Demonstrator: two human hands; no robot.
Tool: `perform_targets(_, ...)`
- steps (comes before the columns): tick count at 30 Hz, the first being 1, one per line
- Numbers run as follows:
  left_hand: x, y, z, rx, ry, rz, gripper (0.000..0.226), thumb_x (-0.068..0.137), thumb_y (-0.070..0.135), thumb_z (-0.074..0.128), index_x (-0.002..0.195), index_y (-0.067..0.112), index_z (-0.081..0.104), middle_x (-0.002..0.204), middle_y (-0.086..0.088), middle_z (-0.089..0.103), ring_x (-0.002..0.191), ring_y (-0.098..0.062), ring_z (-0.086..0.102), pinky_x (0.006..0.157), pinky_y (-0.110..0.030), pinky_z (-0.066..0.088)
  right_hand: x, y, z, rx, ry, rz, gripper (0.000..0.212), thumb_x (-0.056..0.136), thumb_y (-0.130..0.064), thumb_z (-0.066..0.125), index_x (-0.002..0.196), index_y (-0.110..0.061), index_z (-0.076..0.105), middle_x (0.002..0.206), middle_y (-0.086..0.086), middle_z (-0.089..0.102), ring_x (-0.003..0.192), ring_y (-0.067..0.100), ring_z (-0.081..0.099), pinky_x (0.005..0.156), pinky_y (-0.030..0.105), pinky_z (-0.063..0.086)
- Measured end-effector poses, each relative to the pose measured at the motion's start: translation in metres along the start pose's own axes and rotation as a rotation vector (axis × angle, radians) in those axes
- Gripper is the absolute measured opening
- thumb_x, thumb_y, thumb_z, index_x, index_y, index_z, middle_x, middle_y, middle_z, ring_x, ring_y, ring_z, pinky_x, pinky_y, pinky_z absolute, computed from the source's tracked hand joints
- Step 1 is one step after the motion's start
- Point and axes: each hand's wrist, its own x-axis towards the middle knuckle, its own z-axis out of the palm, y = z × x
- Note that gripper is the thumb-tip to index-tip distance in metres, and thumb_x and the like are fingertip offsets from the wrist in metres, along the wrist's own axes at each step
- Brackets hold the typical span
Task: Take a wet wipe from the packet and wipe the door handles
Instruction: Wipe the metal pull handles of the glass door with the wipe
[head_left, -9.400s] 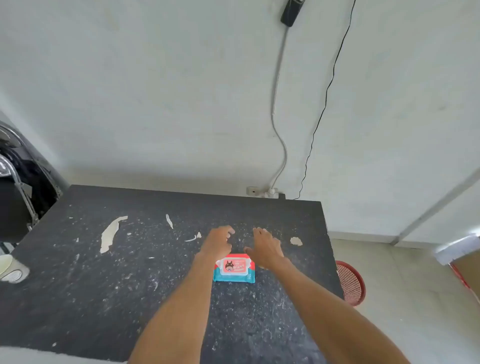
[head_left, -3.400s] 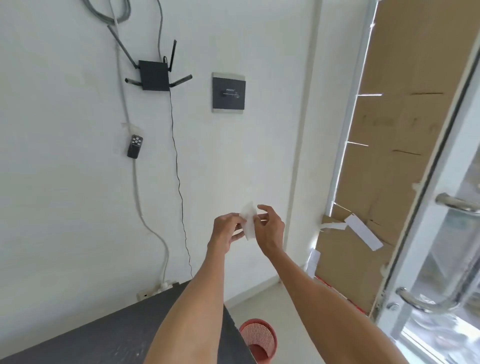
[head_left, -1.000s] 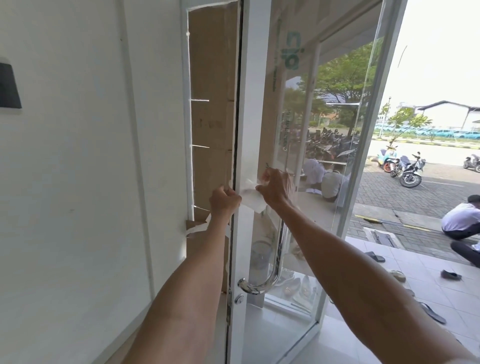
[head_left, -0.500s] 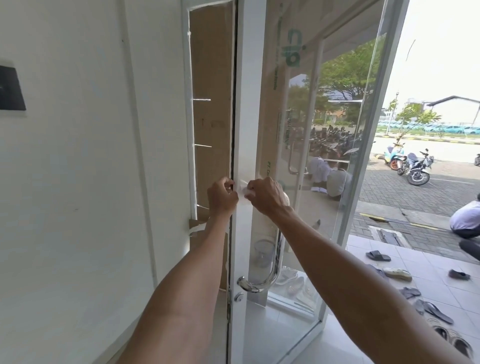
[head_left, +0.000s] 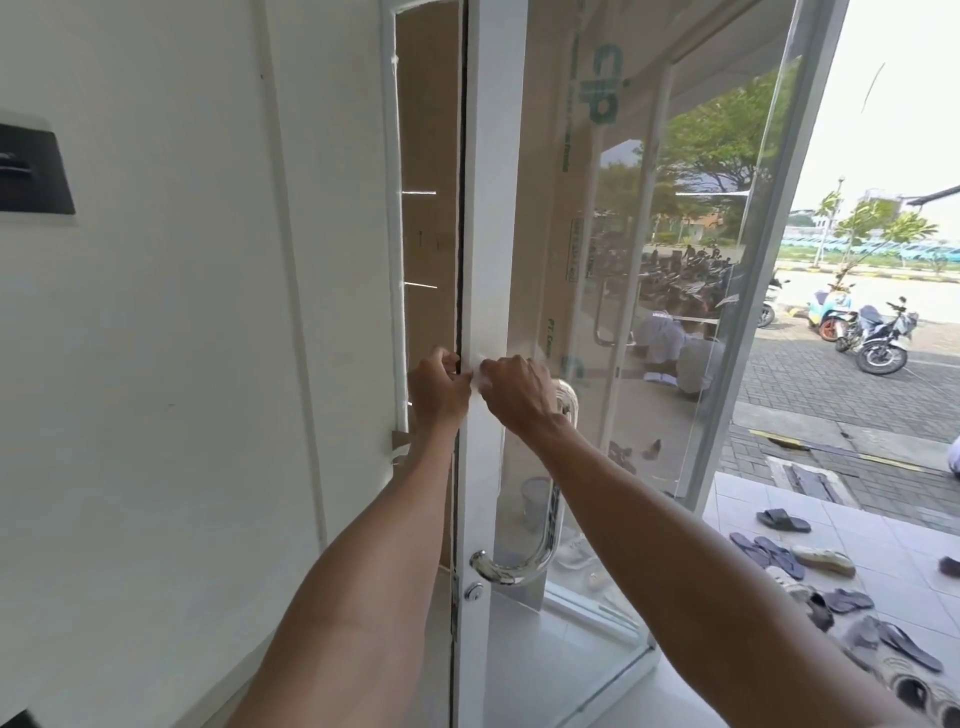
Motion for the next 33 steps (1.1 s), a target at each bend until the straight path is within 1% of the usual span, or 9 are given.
perform_targets(5, 0.001, 0.007, 0.008, 0.101, 0.051, -0.022, 0.020, 0.078, 0.017, 0.074, 0.092, 0.005, 0.066, 0.092, -0.010, 0.073, 0.085, -0.027, 0.067, 0.076, -0.030, 0.052, -0.013, 0.028, 0.011, -0.006, 0.044, -0.201, 0.014, 0.091, -0.017, 0.054, 0.097, -0.012, 0.066, 0.093, 0.004, 0.070, 0.083, 0.030, 0.068, 0.064, 0.038, 0.054)
perform_targets(11, -0.011, 0.016, 0.022, 0.112, 0.157, -0.070, 0.023, 0.077, 0.015, 0.075, 0.095, 0.004, 0.065, 0.094, -0.011, 0.073, 0.087, -0.027, 0.068, 0.078, -0.028, 0.050, -0.029, 0.081, 0.027, 0.070, 0.235, -0.372, 0.020, 0.088, -0.024, 0.063, 0.107, -0.018, 0.065, 0.108, -0.001, 0.071, 0.093, 0.023, 0.070, 0.070, 0.039, 0.058)
perform_targets(14, -0.013, 0.016, 0.023, 0.138, 0.174, -0.061, 0.025, 0.078, 0.014, 0.073, 0.098, 0.005, 0.063, 0.095, -0.011, 0.074, 0.088, -0.028, 0.068, 0.076, -0.025, 0.047, -0.023, 0.077, 0.027, 0.065, 0.219, -0.392, 0.016, 0.087, -0.022, 0.060, 0.101, -0.017, 0.066, 0.099, -0.001, 0.072, 0.087, 0.024, 0.070, 0.066, 0.037, 0.057)
perform_targets(18, -0.011, 0.017, 0.026, 0.169, 0.161, -0.075, 0.037, 0.079, 0.011, 0.071, 0.114, 0.005, 0.059, 0.100, -0.013, 0.072, 0.091, -0.028, 0.068, 0.079, -0.025, 0.047, -0.009, 0.050, 0.013, 0.021, 0.116, -0.394, 0.009, 0.082, -0.007, 0.058, 0.084, -0.012, 0.066, 0.081, 0.005, 0.070, 0.075, 0.030, 0.069, 0.057, 0.034, 0.047)
perform_targets(21, -0.006, 0.018, 0.030, 0.157, 0.166, -0.137, 0.031, 0.077, 0.014, 0.073, 0.106, 0.004, 0.065, 0.098, -0.012, 0.073, 0.090, -0.027, 0.069, 0.075, -0.021, 0.044, -0.004, 0.037, 0.010, 0.063, 0.099, -0.353, 0.018, 0.081, 0.005, 0.053, 0.086, -0.006, 0.066, 0.083, 0.014, 0.071, 0.081, 0.035, 0.068, 0.066, 0.038, 0.047)
perform_targets(25, 0.001, 0.020, 0.034, 0.208, 0.171, -0.177, 0.026, 0.078, 0.008, 0.069, 0.103, 0.000, 0.067, 0.101, -0.014, 0.072, 0.096, -0.028, 0.067, 0.079, -0.021, 0.043, -0.011, 0.055, 0.021, 0.100, 0.191, -0.390, 0.020, 0.066, 0.008, 0.067, 0.072, -0.010, 0.062, 0.064, 0.008, 0.065, 0.060, 0.029, 0.067, 0.058, 0.033, 0.048)
perform_targets(27, -0.001, 0.023, 0.036, 0.220, 0.172, -0.198, 0.028, 0.078, 0.010, 0.072, 0.103, 0.000, 0.066, 0.101, -0.015, 0.072, 0.097, -0.029, 0.066, 0.079, -0.022, 0.043, -0.017, 0.080, 0.033, 0.096, 0.251, -0.438, 0.019, 0.071, -0.002, 0.068, 0.084, -0.016, 0.064, 0.071, 0.001, 0.068, 0.067, 0.023, 0.069, 0.080, 0.037, 0.049)
perform_targets(29, -0.001, 0.025, 0.038, 0.243, 0.177, -0.206, 0.027, 0.079, 0.011, 0.072, 0.103, 0.001, 0.066, 0.102, -0.015, 0.071, 0.099, -0.030, 0.064, 0.080, -0.023, 0.043, -0.021, 0.104, 0.043, 0.066, 0.314, -0.459, 0.025, 0.077, -0.008, 0.066, 0.100, -0.019, 0.063, 0.089, -0.005, 0.071, 0.083, 0.017, 0.070, 0.106, 0.043, 0.036)
perform_targets(33, 0.001, 0.027, 0.040, 0.279, 0.202, -0.234, 0.025, 0.078, 0.009, 0.073, 0.101, 0.002, 0.067, 0.101, -0.015, 0.072, 0.100, -0.031, 0.064, 0.083, -0.027, 0.047, -0.022, 0.120, 0.046, 0.111, 0.331, -0.481, 0.026, 0.082, -0.011, 0.066, 0.106, -0.018, 0.062, 0.100, -0.003, 0.071, 0.093, 0.020, 0.070, 0.116, 0.044, 0.025)
